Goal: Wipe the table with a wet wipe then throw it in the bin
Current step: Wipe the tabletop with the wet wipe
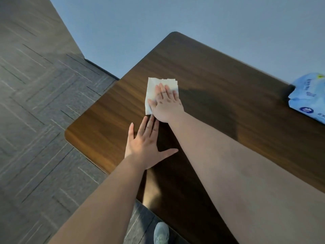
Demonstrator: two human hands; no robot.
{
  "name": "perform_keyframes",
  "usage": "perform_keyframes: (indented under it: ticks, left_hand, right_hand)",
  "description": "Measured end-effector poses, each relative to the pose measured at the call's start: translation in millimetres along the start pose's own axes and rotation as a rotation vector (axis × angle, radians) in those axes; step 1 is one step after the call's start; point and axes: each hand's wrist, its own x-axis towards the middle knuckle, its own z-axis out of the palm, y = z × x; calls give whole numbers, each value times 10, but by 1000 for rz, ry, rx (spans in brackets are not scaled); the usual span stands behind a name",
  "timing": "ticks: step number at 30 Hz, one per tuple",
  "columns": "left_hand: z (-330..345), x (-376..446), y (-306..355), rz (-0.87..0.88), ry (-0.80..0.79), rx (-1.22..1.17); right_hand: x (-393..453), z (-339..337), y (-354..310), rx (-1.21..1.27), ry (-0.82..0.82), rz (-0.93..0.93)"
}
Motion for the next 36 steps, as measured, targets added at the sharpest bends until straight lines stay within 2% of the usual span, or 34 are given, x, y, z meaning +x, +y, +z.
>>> perform_keyframes:
  ticks: [6, 12, 15, 20, 36]
  left_hand:
    - [29, 21, -30, 7, -7, -6]
    - [85, -13, -35, 14, -8, 41]
    - [54, -15, -19, 34, -17, 69]
    - [-20, -135, 219, 215, 35, 119]
    - [375, -624, 3122, 625, -68, 269]
  right_hand:
    - [105, -8, -53, -19, 6, -46]
    - [-303, 108, 158, 35, 30, 14]
    - [-650, 114, 453, 22, 13, 81]
    - [-1323, 184, 1217, 19, 45, 255]
    - [-4285, 518, 3652, 157, 114, 827]
